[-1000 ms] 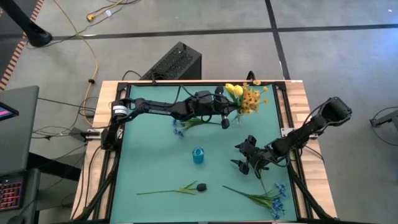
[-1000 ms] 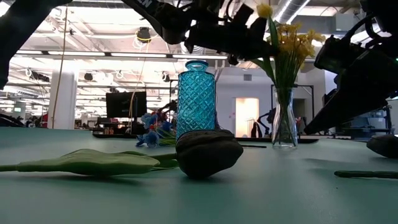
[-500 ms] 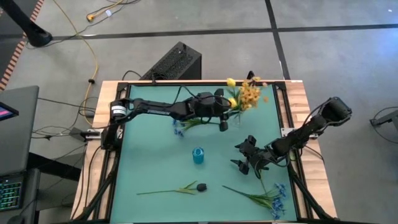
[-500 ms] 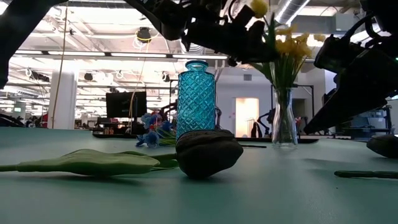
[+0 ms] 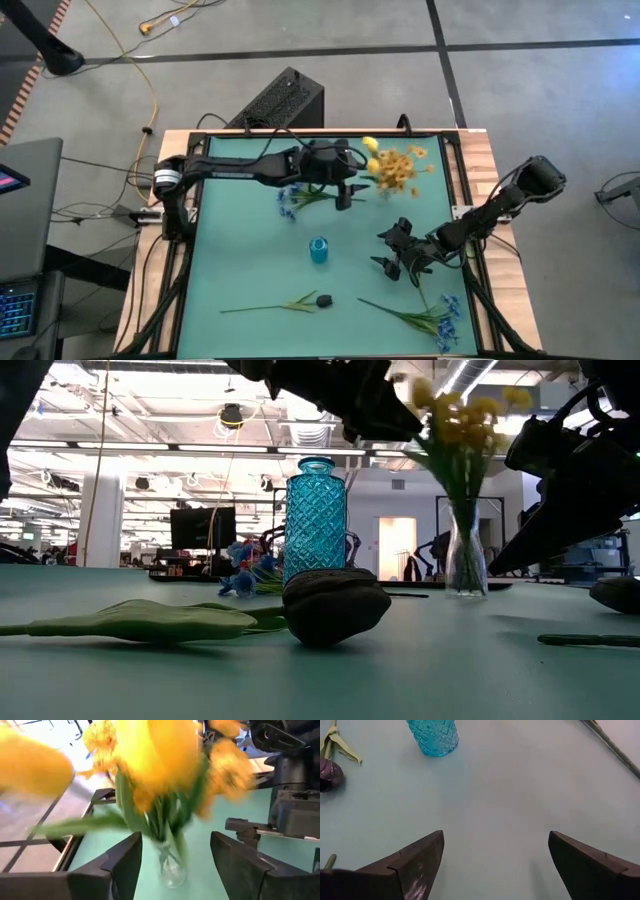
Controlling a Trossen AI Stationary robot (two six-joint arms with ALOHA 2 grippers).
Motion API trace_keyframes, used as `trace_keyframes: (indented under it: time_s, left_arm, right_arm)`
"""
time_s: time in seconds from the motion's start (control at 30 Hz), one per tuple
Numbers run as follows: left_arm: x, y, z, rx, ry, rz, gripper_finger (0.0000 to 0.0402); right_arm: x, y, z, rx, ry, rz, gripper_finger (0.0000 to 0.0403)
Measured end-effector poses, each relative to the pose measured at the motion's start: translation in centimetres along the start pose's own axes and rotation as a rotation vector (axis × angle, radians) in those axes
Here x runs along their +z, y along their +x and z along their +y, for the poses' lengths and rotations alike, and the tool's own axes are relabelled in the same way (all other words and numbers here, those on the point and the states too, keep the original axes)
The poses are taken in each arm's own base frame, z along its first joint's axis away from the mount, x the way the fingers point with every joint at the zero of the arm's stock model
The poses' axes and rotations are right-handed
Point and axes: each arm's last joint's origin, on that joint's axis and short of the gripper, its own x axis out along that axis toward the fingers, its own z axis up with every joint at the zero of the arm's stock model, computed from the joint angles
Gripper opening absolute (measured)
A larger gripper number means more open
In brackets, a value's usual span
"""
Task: Sort flowers into vase by color
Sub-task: Put the bottom blue flower into the blue transparent vase
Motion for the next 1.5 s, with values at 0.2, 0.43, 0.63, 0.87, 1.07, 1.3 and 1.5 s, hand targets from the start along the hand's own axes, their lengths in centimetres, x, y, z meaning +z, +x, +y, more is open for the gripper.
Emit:
trace_keyframes:
  time_s: [0.2,0.43,0.63,0.87,1.07,1.3,1.5]
  left_arm:
    - [0.0,-0.1,0.1,0.003,0.039,0.033,0.0224]
    - [1.6,-1.7,0.5,0.000,0.064,0.271,0.0224]
    - [2.8,-5.5,0.3,0.093,0.068,0.416,0.0224]
    - [3.1,-13.0,-1.6,0.190,0.046,0.375,0.0224]
    - [-1.2,-17.5,-4.1,0.160,-0.014,0.142,0.0224]
    - [-7.4,-19.9,-7.6,0.076,-0.067,-0.155,0.0224]
    - [-12.1,-20.4,-9.5,0.024,-0.067,-0.314,0.0224]
  right_arm:
    - [0.0,0.0,0.0,0.000,0.004,0.000,0.0384]
    - [0.2,0.0,0.1,0.005,0.007,-0.001,0.0384]
    - [1.7,-0.3,1.6,0.119,-0.055,0.019,0.0384]
    - [3.3,-0.4,2.6,0.180,-0.079,0.004,0.0384]
    - [5.2,-0.4,3.2,0.262,-0.045,0.035,0.0384]
    - [7.9,-1.7,4.5,0.234,-0.004,0.151,0.0384]
    - [8.4,-2.4,4.9,0.198,0.108,0.227,0.0384]
